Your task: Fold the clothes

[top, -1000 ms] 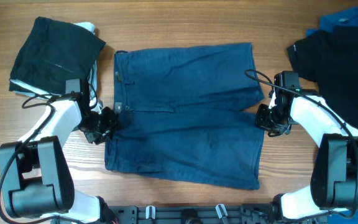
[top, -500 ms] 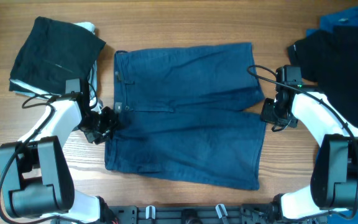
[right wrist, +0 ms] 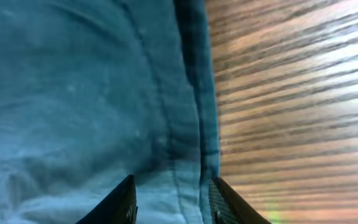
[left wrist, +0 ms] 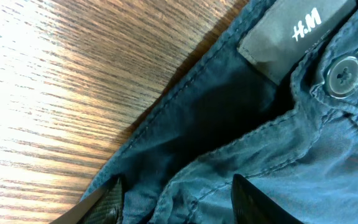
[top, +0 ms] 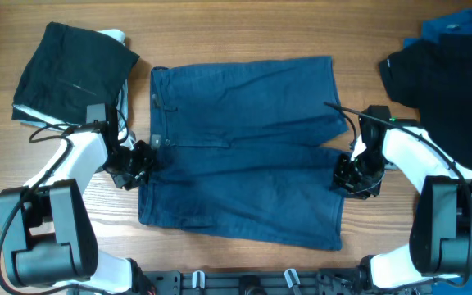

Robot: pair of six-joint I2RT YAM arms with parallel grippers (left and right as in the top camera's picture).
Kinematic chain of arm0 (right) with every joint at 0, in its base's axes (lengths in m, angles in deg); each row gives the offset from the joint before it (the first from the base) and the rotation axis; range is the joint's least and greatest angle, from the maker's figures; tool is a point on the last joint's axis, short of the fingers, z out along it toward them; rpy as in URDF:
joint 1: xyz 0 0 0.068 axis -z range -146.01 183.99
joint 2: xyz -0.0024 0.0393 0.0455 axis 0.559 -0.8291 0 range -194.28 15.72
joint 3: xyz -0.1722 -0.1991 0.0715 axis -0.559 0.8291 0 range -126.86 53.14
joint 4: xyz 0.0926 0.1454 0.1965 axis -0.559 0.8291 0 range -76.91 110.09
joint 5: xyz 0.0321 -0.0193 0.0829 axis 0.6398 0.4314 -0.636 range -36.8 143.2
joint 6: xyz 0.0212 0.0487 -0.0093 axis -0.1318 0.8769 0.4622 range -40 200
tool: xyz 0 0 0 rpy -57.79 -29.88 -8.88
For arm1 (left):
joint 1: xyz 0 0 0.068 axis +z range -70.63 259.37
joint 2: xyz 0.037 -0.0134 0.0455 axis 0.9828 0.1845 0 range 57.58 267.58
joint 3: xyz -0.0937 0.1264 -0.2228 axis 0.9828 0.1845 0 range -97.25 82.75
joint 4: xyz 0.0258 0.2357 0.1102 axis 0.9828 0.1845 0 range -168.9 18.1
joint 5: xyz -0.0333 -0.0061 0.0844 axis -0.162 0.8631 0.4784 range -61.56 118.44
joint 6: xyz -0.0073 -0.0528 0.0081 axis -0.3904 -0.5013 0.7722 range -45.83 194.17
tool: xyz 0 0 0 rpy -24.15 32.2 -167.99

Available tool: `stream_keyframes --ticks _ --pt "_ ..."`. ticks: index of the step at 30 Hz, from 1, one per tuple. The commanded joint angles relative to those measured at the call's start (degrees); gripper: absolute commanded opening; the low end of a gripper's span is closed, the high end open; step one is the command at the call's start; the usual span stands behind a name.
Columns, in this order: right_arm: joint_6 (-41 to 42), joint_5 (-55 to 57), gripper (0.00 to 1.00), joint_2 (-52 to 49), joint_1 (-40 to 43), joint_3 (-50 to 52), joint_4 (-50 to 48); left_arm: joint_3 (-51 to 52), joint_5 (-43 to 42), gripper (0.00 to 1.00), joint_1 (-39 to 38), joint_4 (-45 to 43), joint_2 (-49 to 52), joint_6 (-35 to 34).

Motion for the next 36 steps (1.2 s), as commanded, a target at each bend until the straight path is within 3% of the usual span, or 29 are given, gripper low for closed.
stream_keyframes --ticks 1,7,9,16,23,28,29,30,31,36 --pt "0.4 -1.4 0.38 -0.8 -0.1 2.1 -2.9 0.5 0.5 0.55 0.4 -0.3 -0.3 0.1" --pt "-0.3 -2.4 0.24 -0.8 -0.1 2.4 -5.0 0.5 0.6 0.55 0.4 0.0 -0.3 0.1" --pt "-0.3 -2.4 0.04 -0.8 -0.1 1.9 -4.9 0.5 0.6 0.55 0.4 -0.1 -0.3 0.1" --pt "-0.1 0.7 0.04 -0.8 0.0 -2.9 1.4 0.5 0.6 0.55 0.4 0.1 -0.3 0.1" --pt "7.1 11.0 0.04 -0.8 3.2 -3.2 6.9 0.5 0.6 0.55 0.4 0.1 -0.3 0.1" --pt "7.2 11.5 0.05 -0.8 3.4 -3.1 5.7 0.5 0.6 0.55 0.4 0.1 -0.3 0.1" --pt "6.9 11.4 0.07 -0.8 3.4 -3.1 4.8 0.5 0.6 0.55 0.4 0.1 -0.3 0.1" --pt "5.6 10.9 0.25 -0.8 3.4 -3.3 3.8 0.5 0.6 0.54 0.4 0.1 -0.3 0.1" --pt "4.1 8.4 0.31 -0.8 3.4 -4.7 3.2 0.3 0.5 0.50 0.4 -0.1 -0.4 0.1" --pt "-5.0 -3.7 0.39 -0.8 3.3 -21.9 7.5 -9.8 0.5 0.62 -0.5 4.5 -8.8 0.1"
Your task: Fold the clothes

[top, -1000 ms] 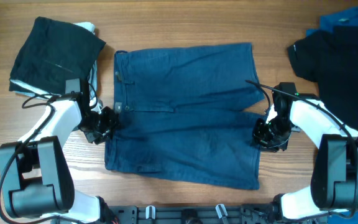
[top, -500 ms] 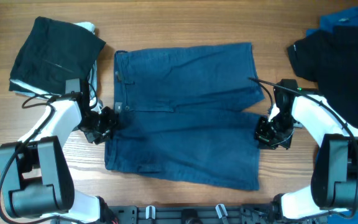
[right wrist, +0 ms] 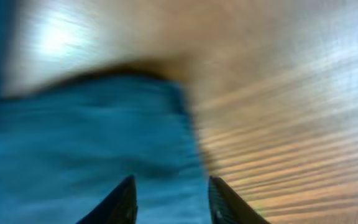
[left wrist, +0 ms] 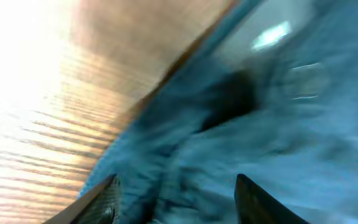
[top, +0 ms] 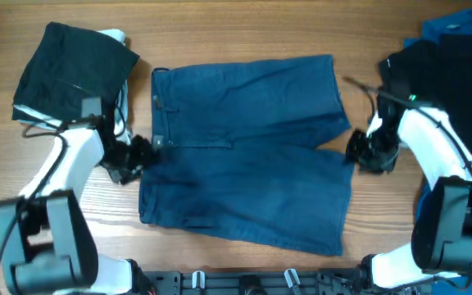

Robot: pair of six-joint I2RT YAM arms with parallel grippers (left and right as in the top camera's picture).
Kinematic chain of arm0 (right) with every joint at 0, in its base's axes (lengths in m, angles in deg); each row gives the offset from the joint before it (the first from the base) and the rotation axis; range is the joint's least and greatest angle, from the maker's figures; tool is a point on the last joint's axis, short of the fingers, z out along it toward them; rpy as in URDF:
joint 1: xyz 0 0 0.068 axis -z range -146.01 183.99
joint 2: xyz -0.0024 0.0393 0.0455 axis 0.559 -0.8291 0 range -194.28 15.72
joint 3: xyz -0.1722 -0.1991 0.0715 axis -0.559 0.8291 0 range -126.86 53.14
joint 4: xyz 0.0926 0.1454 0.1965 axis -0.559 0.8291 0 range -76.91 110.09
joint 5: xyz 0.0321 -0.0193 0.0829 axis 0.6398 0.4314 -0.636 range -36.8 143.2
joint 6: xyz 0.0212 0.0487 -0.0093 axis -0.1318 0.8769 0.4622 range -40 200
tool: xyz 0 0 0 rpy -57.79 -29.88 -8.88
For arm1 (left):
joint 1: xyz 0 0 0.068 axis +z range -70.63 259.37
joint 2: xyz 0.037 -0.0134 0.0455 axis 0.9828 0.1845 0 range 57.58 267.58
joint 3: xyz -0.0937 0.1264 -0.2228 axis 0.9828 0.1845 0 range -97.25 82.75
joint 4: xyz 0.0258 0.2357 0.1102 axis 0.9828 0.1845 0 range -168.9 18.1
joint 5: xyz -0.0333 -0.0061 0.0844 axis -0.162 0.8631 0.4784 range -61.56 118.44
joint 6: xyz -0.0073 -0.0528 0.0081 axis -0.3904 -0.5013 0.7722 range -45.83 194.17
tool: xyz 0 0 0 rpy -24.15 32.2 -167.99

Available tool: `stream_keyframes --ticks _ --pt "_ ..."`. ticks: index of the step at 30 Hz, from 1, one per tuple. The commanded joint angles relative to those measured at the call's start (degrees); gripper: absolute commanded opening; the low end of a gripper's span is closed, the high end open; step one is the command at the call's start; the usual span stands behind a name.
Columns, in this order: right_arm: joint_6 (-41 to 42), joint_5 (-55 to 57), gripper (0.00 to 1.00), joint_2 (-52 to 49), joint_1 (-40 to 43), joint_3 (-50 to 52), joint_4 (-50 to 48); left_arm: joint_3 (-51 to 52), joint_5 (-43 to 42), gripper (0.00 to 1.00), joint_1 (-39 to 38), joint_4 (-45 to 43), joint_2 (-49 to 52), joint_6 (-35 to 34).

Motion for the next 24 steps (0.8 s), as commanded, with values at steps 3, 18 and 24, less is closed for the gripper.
stream_keyframes --ticks 3,18,24 --pt "-5.3 -7.2 0.04 -0.3 -0.2 -10.7 -6.3 -10.0 0.2 0.14 -4.1 -7.9 -12.6 0.1" --pt "-4.3 6.6 0.04 -21.1 -6.7 -8.6 -20.5 -9.9 10.3 0.05 -13.1 -31.1 13.3 3.4" --pt "-1.6 13.8 0.04 -22.2 -6.6 -8.5 -10.2 -9.9 10.3 0.04 -13.2 -39.4 19.7 5.6"
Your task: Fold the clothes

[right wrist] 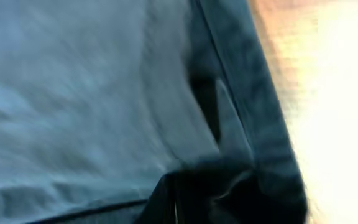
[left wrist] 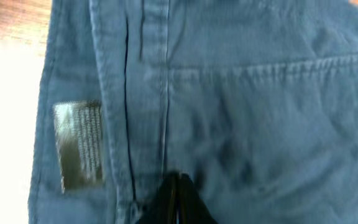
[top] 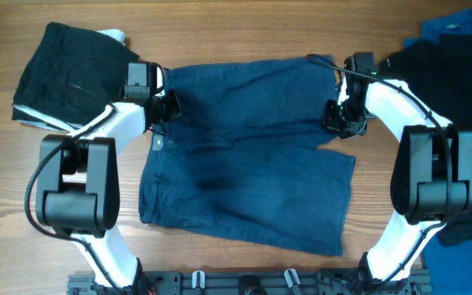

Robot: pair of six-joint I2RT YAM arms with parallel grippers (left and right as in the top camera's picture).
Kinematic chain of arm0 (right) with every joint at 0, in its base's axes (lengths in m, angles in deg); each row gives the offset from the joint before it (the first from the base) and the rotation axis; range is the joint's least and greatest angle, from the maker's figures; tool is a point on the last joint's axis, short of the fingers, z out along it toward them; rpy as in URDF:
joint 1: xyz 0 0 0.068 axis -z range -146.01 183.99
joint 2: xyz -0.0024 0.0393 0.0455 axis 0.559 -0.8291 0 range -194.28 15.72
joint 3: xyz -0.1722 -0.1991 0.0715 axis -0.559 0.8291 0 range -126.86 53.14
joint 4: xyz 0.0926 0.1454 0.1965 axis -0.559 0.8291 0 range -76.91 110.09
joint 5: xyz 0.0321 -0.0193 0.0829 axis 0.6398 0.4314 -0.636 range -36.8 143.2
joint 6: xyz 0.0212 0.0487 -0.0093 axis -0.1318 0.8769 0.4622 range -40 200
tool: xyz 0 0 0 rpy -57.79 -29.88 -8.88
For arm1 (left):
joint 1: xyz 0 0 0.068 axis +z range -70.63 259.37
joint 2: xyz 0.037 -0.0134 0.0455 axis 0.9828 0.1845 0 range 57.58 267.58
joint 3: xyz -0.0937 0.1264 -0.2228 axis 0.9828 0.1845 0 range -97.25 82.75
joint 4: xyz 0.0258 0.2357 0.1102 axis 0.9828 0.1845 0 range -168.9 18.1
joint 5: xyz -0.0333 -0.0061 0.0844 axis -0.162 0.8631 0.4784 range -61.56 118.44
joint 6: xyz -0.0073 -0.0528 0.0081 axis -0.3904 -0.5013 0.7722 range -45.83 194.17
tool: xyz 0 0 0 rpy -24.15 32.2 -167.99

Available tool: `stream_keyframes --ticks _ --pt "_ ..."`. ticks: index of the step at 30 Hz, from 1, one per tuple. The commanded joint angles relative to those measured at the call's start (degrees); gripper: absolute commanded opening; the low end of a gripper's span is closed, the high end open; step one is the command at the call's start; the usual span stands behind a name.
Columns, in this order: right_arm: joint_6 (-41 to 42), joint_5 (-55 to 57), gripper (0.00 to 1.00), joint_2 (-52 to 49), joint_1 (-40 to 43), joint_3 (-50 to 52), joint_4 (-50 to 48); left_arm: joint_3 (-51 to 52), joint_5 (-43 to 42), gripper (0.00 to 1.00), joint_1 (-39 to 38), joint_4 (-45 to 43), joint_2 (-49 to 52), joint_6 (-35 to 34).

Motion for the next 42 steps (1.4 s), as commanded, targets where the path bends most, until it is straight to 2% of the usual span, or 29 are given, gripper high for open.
stream_keyframes --ticks 1,4,6,8,10,13,16,19,22,30,35,39,42 --pt "2.2 10.1 0.04 -4.3 0.6 2.8 3.6 0.0 1.0 0.04 -0.3 -3.5 2.5 4.3" --pt "-4.3 3.8 0.05 -4.3 0.6 2.8 -0.6 0.0 1.0 0.04 -0.3 -8.5 3.2 6.6" --pt "-5.6 -0.7 0.04 -4.3 0.6 1.7 -2.8 -0.1 1.0 0.04 -0.3 -12.3 3.2 7.4" --pt "-6.2 -1.3 0.04 -4.3 0.7 -3.4 0.0 -3.0 1.0 0.04 -0.3 -10.7 1.3 7.3" --pt "-6.8 -1.3 0.04 -3.5 0.7 -12.3 7.0 -10.3 1.0 0.04 -0.3 0.5 -5.5 7.3" --pt "-6.8 -2.7 0.04 -0.5 0.5 -18.9 15.4 -16.1 1.0 0.04 -0.3 16.2 -13.5 7.1" --pt "-6.8 -7.0 0.04 2.9 0.5 -19.7 24.0 -16.6 1.0 0.04 -0.3 31.8 -20.6 2.4" --pt "-6.9 -12.6 0.04 3.0 -0.1 -18.0 28.8 -15.3 1.0 0.04 -1.2 41.4 -19.1 0.8" --pt "-6.7 -12.7 0.04 3.0 -2.8 -14.2 27.7 -12.5 1.0 0.04 -1.4 42.9 -15.1 0.8" --pt "-5.2 -12.3 0.05 3.0 -10.0 -4.0 17.7 -10.7 0.9 0.04 -1.4 44.5 -2.4 0.9" --pt "-5.2 -12.3 0.04 3.0 -11.4 3.4 7.1 -10.7 0.9 0.04 -1.4 44.3 0.3 0.8" --pt "-5.3 -11.9 0.05 2.9 -11.6 5.5 1.6 -10.7 0.9 0.04 -1.4 41.2 4.3 0.5" --pt "-5.1 -7.5 0.05 2.9 -11.6 5.5 -1.2 -10.7 1.0 0.04 -1.4 36.8 5.1 -0.5"
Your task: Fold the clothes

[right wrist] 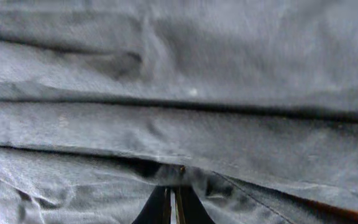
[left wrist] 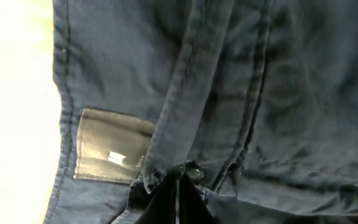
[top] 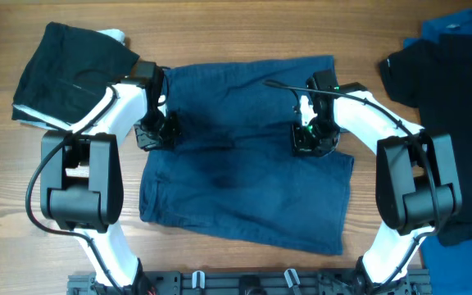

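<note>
Blue denim shorts lie flat in the middle of the wooden table, waistband to the left, legs to the right. My left gripper is at the waistband, shut on the fabric beside the metal button and the grey label. My right gripper sits where the two legs meet, shut on a fold of the upper leg's denim. The pinched cloth hides both pairs of fingertips.
A folded black garment rests on something white at the back left, close to my left arm. At the right edge lie a black garment and a blue one. Bare wood shows along the front.
Both grippers stay shut on the denim. The left one has moved from the waistband's upper corner nearer its middle. The right one has moved left from the upper leg's hem, drawing that cloth inward.
Both grippers first stood open at the shorts' side edges, left at the waistband, right at the lower leg's hem. They were still open a little farther out. Then they were shut on the upper waistband corner and upper leg hem, and now hold cloth nearer the middle.
</note>
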Robot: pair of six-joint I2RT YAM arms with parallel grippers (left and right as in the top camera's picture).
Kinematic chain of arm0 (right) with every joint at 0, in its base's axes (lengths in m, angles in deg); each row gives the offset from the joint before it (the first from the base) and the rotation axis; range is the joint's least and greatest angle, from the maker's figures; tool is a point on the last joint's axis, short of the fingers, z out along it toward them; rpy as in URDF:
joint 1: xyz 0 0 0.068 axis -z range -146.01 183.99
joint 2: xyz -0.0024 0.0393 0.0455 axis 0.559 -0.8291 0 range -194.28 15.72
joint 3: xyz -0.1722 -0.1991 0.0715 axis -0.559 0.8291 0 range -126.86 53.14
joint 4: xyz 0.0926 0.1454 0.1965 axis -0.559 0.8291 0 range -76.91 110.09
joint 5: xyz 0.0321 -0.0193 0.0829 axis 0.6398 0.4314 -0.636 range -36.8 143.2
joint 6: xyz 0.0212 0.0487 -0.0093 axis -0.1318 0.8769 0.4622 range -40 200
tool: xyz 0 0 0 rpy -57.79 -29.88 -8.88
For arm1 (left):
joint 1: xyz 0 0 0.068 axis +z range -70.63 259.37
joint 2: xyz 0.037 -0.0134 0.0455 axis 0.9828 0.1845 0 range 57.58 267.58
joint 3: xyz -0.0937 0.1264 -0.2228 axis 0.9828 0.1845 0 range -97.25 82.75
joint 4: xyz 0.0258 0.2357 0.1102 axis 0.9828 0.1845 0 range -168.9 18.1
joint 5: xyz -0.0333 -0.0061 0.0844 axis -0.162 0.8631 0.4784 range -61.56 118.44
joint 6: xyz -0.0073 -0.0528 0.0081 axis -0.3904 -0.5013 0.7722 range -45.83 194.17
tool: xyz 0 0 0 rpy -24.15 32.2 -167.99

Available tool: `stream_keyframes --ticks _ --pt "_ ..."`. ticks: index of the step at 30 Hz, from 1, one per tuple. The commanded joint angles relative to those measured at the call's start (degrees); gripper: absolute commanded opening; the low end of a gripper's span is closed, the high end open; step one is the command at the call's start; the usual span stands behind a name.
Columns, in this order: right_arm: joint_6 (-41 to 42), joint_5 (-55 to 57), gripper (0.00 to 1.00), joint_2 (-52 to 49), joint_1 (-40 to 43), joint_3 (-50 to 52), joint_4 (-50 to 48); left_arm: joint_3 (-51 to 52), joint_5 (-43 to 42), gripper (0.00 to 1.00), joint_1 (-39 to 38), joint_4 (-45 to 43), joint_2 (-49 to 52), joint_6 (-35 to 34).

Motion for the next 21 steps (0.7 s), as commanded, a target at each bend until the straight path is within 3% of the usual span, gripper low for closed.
stream_keyframes --ticks 1,7,14,17,19,21 --pt "0.4 6.0 0.05 0.4 -0.3 0.6 -3.2 0.3 0.5 0.04 -0.2 -6.2 3.1 -1.4" --pt "2.2 14.9 0.09 0.4 -0.3 0.6 -12.3 0.3 0.5 0.06 -0.2 -15.9 3.1 -1.4" --pt "1.7 21.0 0.11 0.4 0.0 0.6 -26.9 0.3 0.5 0.10 -0.2 -21.2 3.1 -1.4" --pt "1.9 20.9 0.12 0.4 1.0 0.4 -32.3 0.1 -0.3 0.04 -0.2 -22.2 2.9 -1.5" --pt "1.9 20.6 0.12 1.7 1.6 -2.2 -29.1 -2.5 -2.1 0.04 -0.2 -19.9 0.6 -1.5" --pt "1.9 18.7 0.13 5.9 2.3 -5.8 -19.6 -5.4 -2.1 0.04 -0.2 -16.6 -4.1 -1.4"
